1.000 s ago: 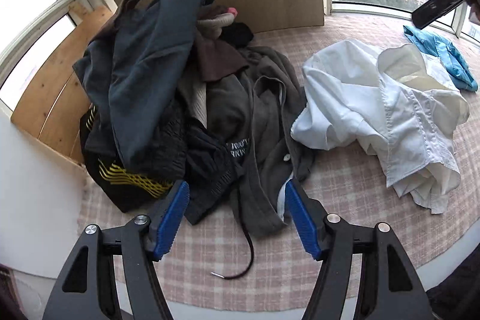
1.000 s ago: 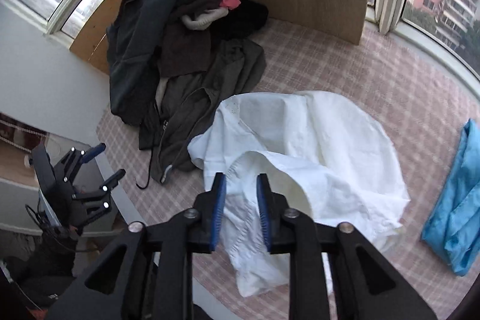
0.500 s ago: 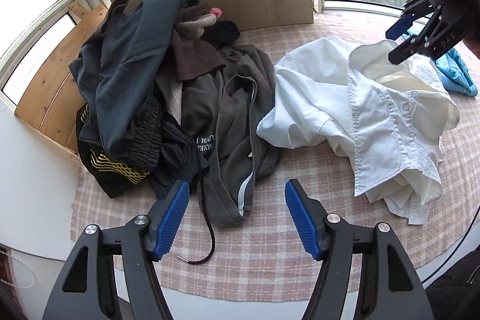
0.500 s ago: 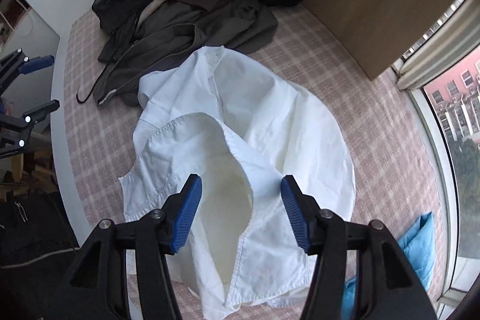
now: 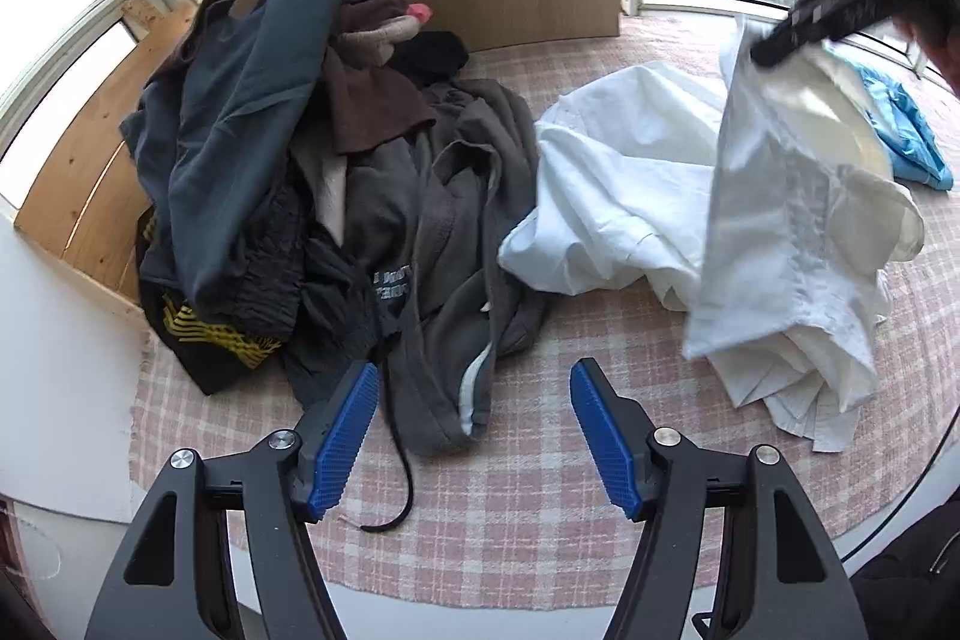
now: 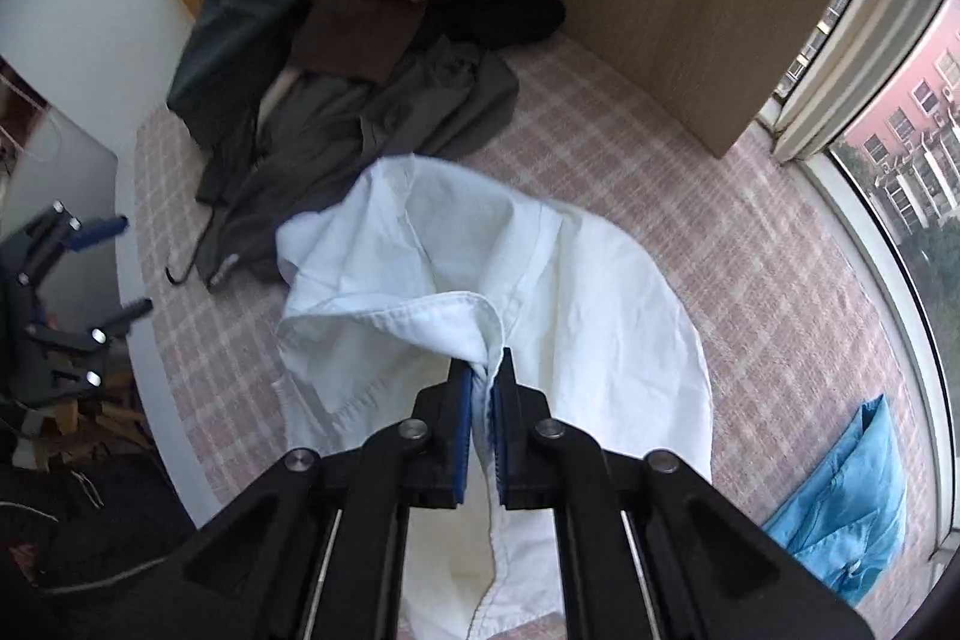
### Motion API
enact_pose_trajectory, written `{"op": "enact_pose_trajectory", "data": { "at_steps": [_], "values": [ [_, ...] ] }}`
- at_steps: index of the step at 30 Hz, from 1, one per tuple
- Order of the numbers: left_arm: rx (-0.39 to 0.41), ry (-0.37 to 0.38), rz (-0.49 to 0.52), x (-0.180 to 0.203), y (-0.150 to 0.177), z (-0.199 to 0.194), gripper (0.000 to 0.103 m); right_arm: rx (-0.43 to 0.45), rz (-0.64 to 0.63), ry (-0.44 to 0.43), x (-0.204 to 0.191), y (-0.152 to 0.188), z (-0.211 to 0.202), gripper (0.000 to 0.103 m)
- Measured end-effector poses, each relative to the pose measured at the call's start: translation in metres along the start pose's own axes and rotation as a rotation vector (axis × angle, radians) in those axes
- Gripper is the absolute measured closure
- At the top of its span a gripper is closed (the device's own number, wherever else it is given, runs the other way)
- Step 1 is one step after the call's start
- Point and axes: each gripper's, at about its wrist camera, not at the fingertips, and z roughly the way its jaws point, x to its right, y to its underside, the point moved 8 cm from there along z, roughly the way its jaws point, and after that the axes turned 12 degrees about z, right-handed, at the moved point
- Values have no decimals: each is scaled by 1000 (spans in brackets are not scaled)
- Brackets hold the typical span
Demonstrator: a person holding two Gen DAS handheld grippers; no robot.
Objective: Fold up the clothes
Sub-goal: 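Grasp the collar of the white shirt with the right gripper, then lift the white shirt by its collar with the right gripper and shake it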
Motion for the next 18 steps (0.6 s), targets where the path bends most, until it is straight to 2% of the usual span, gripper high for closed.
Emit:
{"op": "enact_pose_trajectory", "data": {
  "at_steps": [4, 9, 14, 18],
  "values": [
    [40, 31, 44, 11, -17, -8, 38, 117, 98, 3, 5, -14, -64, 97],
    [125, 40, 104, 14, -52, -32, 38, 289, 230, -13, 17, -39, -166, 97],
    [202, 53, 163, 15, -84, -53, 38, 460, 326, 7, 19, -45, -278, 97],
    [224, 81, 222, 18, -100, -61, 38, 572, 363, 52, 10, -42, -362, 97]
  ]
}}
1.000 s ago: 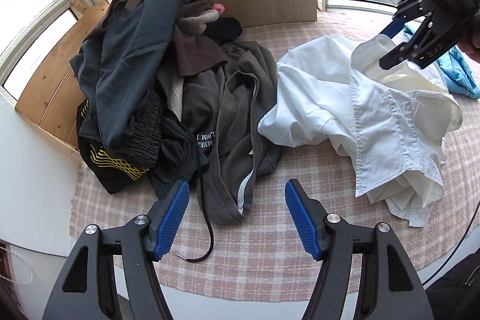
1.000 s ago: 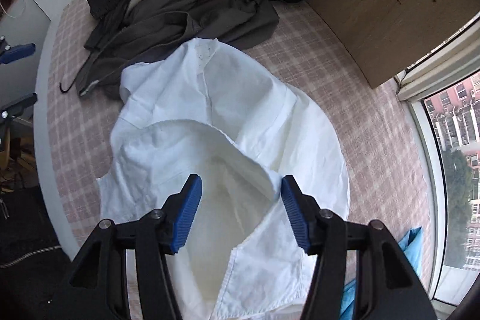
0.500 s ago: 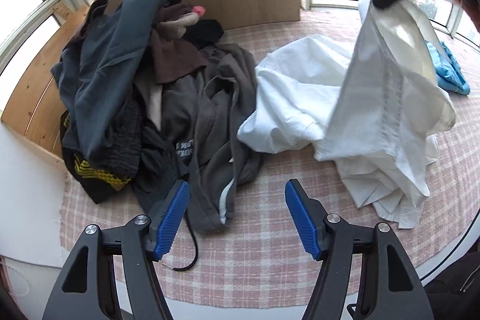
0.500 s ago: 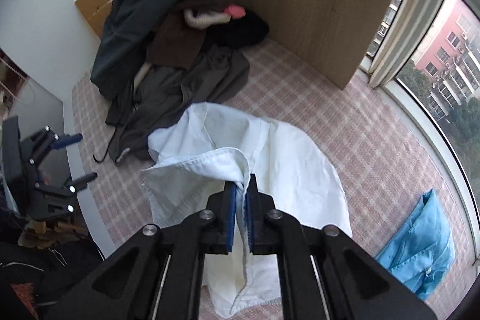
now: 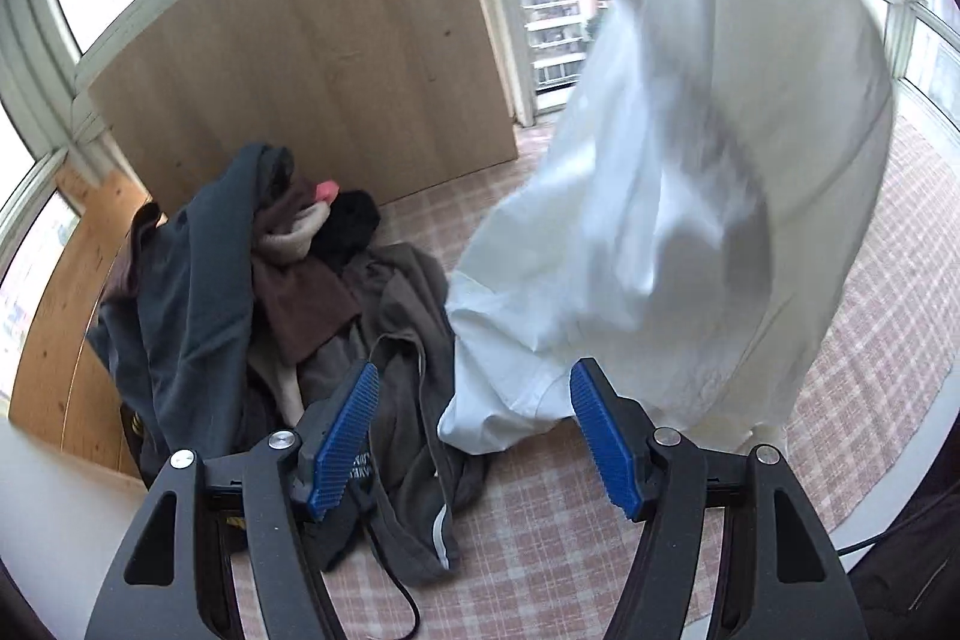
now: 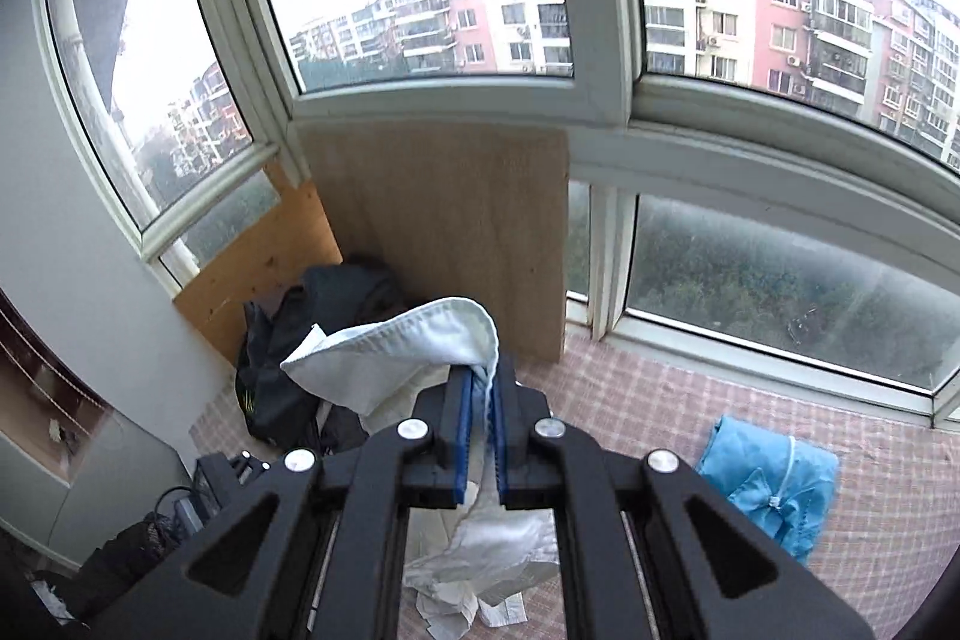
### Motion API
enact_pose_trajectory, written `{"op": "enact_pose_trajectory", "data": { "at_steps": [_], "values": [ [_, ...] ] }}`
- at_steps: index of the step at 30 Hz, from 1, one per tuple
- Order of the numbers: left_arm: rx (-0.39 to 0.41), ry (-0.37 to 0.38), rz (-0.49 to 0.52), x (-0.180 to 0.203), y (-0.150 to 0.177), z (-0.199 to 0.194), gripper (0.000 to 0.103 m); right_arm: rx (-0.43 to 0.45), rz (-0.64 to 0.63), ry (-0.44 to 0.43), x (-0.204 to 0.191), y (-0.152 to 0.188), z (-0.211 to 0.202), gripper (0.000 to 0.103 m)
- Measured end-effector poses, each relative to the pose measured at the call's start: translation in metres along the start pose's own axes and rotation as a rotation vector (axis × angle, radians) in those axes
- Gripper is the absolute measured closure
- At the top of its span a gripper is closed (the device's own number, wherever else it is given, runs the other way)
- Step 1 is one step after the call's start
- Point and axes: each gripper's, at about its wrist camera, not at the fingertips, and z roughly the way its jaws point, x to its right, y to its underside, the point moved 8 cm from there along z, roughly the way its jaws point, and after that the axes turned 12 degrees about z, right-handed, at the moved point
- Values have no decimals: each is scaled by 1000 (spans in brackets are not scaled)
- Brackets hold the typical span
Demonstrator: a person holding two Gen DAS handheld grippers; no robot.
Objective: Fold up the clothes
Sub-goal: 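Lift the white shirt by its collar with the right gripper and shake it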
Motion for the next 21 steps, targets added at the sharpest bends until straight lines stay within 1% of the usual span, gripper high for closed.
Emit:
{"op": "enact_pose_trajectory", "data": {
  "at_steps": [5, 9, 14, 16, 18, 21],
  "values": [
    [26, 25, 75, 5, -11, -3, 38, 117, 39, 31, -24, -34, -81, 97],
    [59, 55, 93, 3, -16, -6, 38, 194, 2, 45, -71, -49, -134, 97],
    [114, 104, 111, 3, -20, -13, 38, 286, -44, 135, -127, -65, -187, 97],
    [136, 120, 127, 5, -22, -20, 38, 311, -58, 176, -144, -69, -202, 97],
    [163, 127, 152, 4, -25, -34, 38, 320, -73, 220, -155, -70, -207, 97],
    [205, 134, 190, 2, -29, -55, 37, 293, -53, 248, -148, -65, -193, 97]
  ]
}}
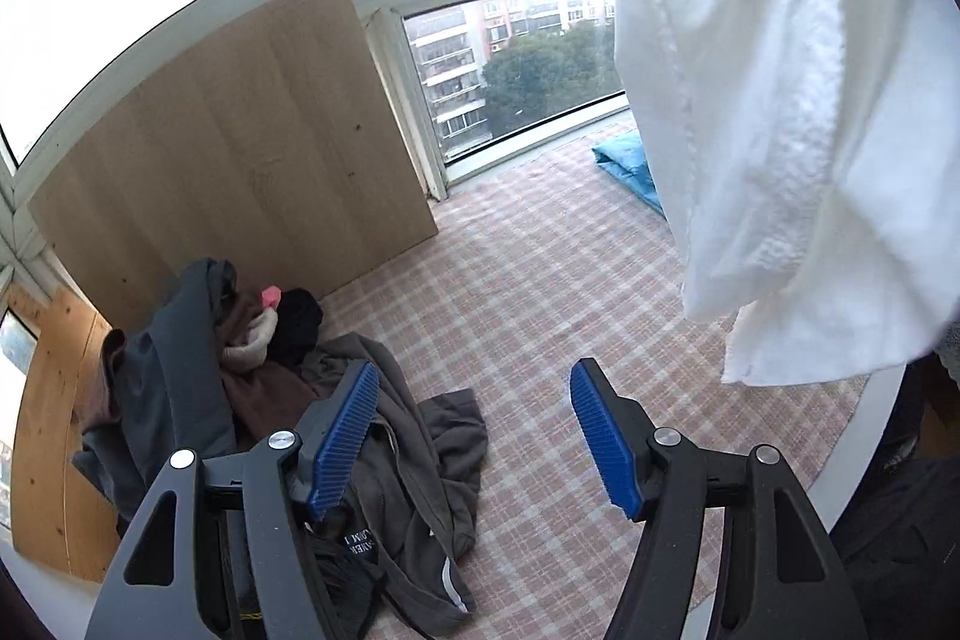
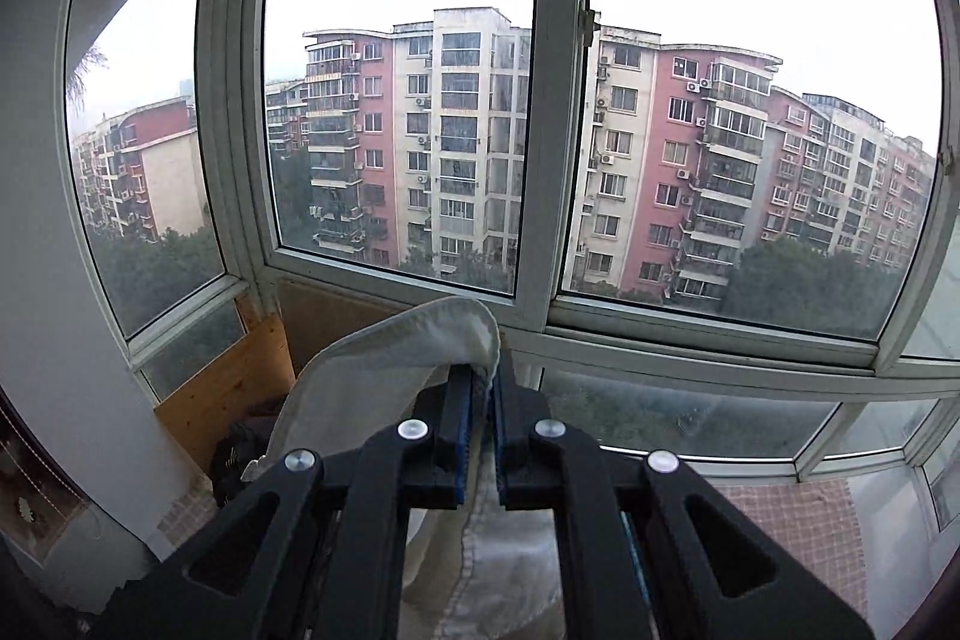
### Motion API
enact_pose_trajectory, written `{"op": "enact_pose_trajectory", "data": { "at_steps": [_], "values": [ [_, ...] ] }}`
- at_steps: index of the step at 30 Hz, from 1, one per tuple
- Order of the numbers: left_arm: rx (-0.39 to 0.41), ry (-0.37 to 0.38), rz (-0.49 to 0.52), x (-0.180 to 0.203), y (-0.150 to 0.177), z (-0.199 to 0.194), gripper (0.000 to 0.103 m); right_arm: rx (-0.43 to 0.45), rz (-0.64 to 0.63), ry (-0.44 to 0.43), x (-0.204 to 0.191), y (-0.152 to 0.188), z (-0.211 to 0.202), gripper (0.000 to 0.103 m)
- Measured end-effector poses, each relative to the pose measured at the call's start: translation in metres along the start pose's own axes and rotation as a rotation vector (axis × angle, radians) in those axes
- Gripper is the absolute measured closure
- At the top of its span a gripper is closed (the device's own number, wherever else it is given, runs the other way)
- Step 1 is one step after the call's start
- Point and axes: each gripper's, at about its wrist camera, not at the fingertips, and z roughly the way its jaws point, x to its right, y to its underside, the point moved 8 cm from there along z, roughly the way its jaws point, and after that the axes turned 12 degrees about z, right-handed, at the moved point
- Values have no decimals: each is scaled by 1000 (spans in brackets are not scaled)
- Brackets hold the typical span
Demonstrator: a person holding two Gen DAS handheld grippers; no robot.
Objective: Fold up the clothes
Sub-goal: 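Lift the white shirt by its collar with the right gripper and shake it, then raise the shirt collar with the right gripper while the left gripper grasps the shirt front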
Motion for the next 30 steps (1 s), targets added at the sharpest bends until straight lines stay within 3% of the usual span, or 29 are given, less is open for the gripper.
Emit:
{"op": "enact_pose_trajectory", "data": {
  "at_steps": [5, 11, 13, 18, 21, 23, 25, 30],
  "values": [
    [43, -8, 44, 2, -14, -22, 30, -139, 66, 7, 38, 56, 60, 97],
    [1, 24, 60, 23, -14, 10, 29, -339, 283, 13, 134, 169, 145, 97],
    [-33, 41, 58, 32, -5, 25, 29, -413, 383, 38, 181, 229, 169, 97],
    [-129, 81, 95, 61, 15, 64, 30, -633, 667, 136, 307, 420, 196, 97],
    [-167, 108, 124, 82, 14, 83, 30, -770, 785, 212, 347, 535, 197, 97],
    [-183, 128, 153, 97, 8, 98, 30, -828, 876, 187, 355, 587, 193, 94],
    [-197, 157, 177, 111, 2, 114, 30, -864, 887, 162, 355, 611, 185, 94],
    [-226, 181, 192, 128, -8, 136, 30, -815, 710, 102, 348, 587, 155, 84]
  ]
}}
